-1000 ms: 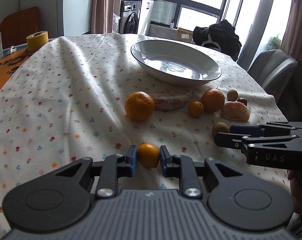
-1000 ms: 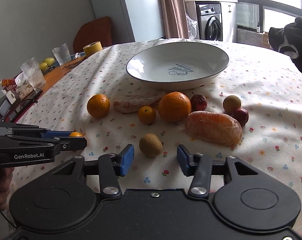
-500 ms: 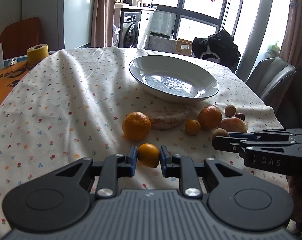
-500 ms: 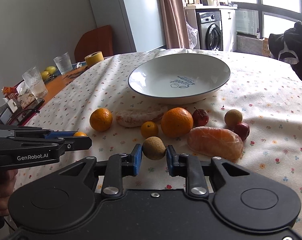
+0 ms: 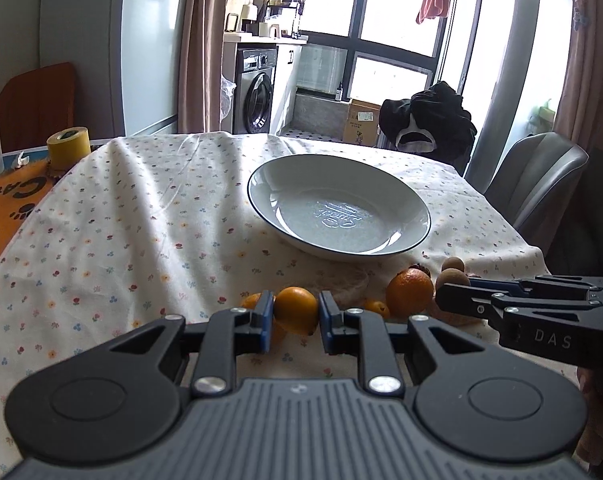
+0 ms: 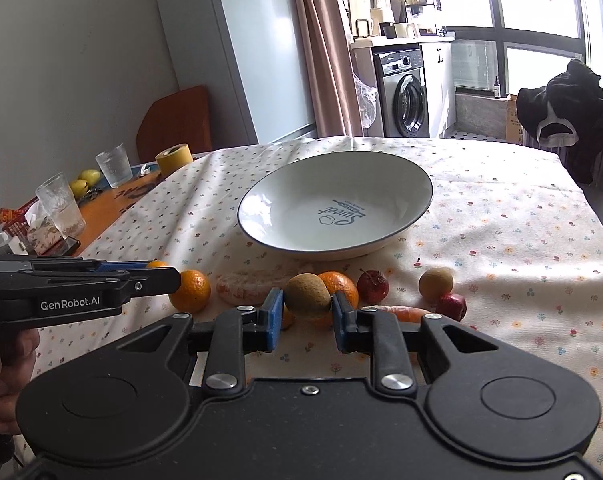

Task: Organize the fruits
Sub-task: 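Carry both fruits to the white bowl and open the left gripper over it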

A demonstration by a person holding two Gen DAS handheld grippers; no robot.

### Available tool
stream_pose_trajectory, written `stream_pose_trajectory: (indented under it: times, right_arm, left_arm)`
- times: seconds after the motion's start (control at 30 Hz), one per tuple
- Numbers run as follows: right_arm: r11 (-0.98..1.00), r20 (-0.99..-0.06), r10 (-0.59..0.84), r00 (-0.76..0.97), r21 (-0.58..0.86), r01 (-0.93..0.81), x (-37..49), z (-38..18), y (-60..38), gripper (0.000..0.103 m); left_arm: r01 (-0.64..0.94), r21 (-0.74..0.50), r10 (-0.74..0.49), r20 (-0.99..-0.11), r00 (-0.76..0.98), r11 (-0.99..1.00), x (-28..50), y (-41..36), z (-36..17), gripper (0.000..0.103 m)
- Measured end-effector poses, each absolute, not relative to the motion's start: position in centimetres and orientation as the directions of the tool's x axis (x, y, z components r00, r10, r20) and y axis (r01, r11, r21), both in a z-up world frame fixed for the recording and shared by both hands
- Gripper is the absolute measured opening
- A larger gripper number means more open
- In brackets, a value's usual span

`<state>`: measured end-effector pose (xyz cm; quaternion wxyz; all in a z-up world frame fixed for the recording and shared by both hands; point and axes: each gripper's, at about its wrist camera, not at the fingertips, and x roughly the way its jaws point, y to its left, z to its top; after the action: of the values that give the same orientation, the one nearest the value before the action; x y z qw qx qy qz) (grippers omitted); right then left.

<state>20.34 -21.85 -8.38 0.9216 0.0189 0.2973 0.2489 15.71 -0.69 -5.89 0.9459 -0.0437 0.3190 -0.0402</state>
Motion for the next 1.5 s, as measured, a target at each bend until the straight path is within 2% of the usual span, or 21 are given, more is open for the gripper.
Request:
stream_pose_trajectory:
  times: [0.67,1.5]
  right_arm:
    - [0.911,-0.501,0.407,0.764,0.167,-0.376,23.9,-8.0,-22.4,0.024]
    - [0.914,-0.539,0.4,0.741,0.177,-0.365,29.0,-9.7,-20.3,0.024]
  left_arm:
    - [0.028,-0.11,-0.088,-0.586,0.805,0.994,20.5,-0.7,-4.8,0.022]
    - [0.043,-0.101,-0.099,-0.641,0.761,0.994,27.2,-2.2,-7.4,0.022]
